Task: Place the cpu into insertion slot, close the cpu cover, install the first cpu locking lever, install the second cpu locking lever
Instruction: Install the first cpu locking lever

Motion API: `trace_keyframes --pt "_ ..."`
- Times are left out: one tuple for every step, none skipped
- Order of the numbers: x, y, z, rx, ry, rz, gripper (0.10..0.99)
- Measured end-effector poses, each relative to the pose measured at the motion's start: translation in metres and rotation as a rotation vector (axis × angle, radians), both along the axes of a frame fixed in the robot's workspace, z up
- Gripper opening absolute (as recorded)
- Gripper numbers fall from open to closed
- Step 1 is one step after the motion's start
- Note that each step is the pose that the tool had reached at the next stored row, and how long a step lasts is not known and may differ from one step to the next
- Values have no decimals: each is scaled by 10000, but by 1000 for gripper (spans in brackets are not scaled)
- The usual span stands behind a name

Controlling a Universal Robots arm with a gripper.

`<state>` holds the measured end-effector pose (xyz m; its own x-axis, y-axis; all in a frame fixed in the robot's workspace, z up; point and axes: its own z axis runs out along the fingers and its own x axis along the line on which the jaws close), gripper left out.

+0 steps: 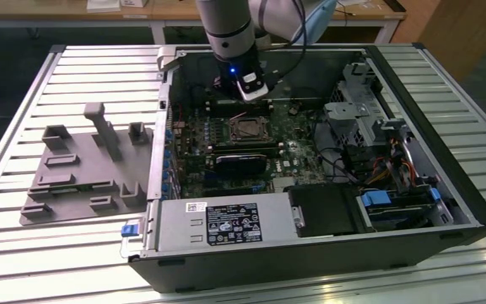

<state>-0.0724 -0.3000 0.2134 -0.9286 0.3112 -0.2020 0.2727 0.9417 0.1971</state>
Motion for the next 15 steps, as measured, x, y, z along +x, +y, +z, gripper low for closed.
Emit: trace_keyframes --pt "2 0 -7 0 0 -63 102" --pt "3 0 -13 0 0 -124 102" --pt "4 0 -16 -1 1 -174 102" --pt "5 0 -17 -1 1 -197 102" --pt "5 0 -17 -2 2 -198 102" --pt "5 0 -17 -3 1 -198 102" --pt "5 0 -17 -2 1 -199 102" --pt "6 0 -18 -1 0 -199 102" --pt "6 0 -19 -1 0 -198 102" --pt "6 1 -25 2 -5 -198 102" --pt "7 0 -31 -5 -10 -199 102" --pt "6 0 -38 -8 -20 -205 102" --pt "6 1 -47 -7 -33 -212 102" --pt "6 1 -54 -7 -42 -221 102" --pt "6 2 -59 -8 -42 -231 102"
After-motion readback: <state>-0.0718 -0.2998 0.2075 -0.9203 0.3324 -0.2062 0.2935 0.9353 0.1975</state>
